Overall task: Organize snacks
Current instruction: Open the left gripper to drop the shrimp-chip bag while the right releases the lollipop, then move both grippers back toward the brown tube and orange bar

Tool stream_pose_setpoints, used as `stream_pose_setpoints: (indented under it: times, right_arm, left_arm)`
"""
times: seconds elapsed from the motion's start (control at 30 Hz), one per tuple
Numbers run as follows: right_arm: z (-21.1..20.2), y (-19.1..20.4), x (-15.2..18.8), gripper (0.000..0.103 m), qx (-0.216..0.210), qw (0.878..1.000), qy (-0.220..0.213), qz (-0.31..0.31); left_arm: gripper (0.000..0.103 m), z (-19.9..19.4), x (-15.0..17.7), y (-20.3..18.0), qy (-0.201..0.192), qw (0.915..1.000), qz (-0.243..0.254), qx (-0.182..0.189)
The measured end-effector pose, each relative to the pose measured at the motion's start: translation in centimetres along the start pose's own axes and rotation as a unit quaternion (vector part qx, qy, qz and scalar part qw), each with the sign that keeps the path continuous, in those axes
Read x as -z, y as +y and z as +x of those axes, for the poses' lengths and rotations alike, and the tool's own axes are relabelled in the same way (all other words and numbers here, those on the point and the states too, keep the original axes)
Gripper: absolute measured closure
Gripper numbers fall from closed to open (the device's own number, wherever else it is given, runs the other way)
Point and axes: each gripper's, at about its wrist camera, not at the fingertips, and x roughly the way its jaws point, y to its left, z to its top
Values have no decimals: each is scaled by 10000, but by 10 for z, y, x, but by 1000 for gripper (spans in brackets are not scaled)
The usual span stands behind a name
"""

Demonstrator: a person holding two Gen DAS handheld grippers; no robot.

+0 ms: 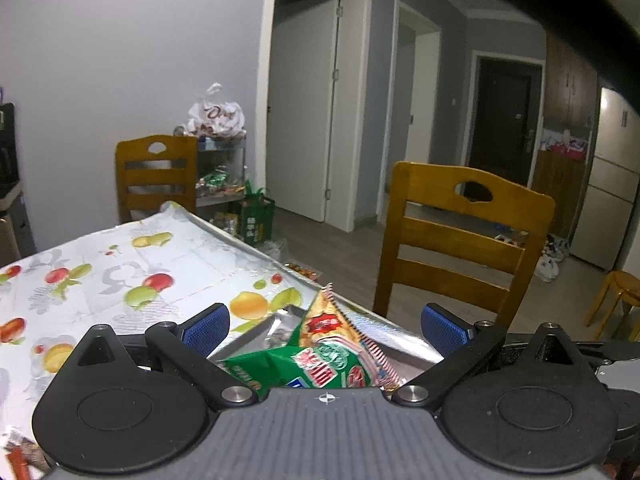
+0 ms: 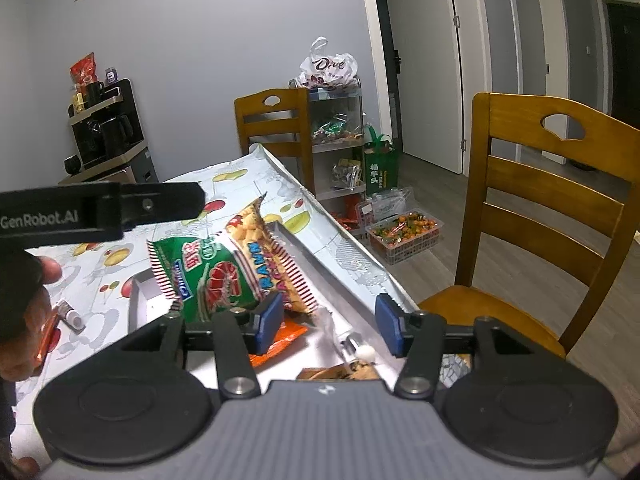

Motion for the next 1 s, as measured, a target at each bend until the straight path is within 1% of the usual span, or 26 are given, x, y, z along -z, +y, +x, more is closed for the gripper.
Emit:
stream_pose_setpoints:
  times: [0.2, 0.37, 0.43, 0.57, 0.77, 0.9, 1.0]
  right_arm:
    - [-14, 16, -2, 50, -91, 9999, -38, -54]
    - [-23, 33, -7, 49, -237, 9996, -54, -140]
    - [-27, 43, -8, 47, -288, 9993, -75, -203]
    - [-32, 64, -9, 46, -417, 9985, -79, -356]
    - [-39, 98, -13, 45, -649, 9962, -103, -573]
    - [-42, 126, -16, 45, -849, 9934, -132, -758]
    - [-44, 146, -19, 45, -1011, 9910, -155, -868]
  left_arm:
    - [0, -29, -3, 1, -74, 9996, 191, -169]
    - [0, -50, -6, 4, -137, 9995, 259, -148]
    - [0, -58, -5, 8, -174, 9994, 259, -160]
    - [0, -73, -6, 21, -175, 9995, 171, -223]
    - [0, -104, -7, 55, -188, 9989, 77, -429]
    - [0, -133, -9, 92, -278, 9971, -202, -677]
    - [0, -157, -10, 120, -340, 9941, -301, -981]
